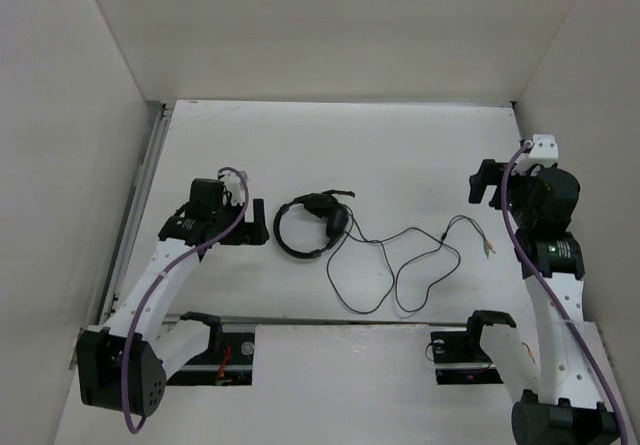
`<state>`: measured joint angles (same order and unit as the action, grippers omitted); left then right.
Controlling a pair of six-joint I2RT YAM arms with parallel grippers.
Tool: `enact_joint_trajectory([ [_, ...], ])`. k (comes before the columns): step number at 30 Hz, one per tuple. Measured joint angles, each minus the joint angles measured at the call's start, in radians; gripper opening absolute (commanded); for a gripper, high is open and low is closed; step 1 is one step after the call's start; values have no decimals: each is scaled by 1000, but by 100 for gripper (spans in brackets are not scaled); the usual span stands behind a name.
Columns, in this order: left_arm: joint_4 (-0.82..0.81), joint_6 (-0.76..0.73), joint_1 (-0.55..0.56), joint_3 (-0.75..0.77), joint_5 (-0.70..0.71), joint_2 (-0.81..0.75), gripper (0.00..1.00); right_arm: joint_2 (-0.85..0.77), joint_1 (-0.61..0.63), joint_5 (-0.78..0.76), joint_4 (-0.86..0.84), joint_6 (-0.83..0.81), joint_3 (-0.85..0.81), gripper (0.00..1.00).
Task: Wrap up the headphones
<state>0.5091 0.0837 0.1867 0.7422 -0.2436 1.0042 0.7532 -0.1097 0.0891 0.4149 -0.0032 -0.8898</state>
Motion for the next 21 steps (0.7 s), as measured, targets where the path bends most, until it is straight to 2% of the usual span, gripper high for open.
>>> enact_joint_trajectory([
  [6, -128, 88, 77, -45, 1, 84, 96, 2, 7, 103, 3, 48, 23, 100],
  [12, -259, 131, 155, -51, 32, 211, 91, 19, 6, 138, 2, 64, 23, 100],
  [21, -349, 163, 206, -51, 140, 400, 61, 19, -27, 154, 0, 79, 23, 100],
])
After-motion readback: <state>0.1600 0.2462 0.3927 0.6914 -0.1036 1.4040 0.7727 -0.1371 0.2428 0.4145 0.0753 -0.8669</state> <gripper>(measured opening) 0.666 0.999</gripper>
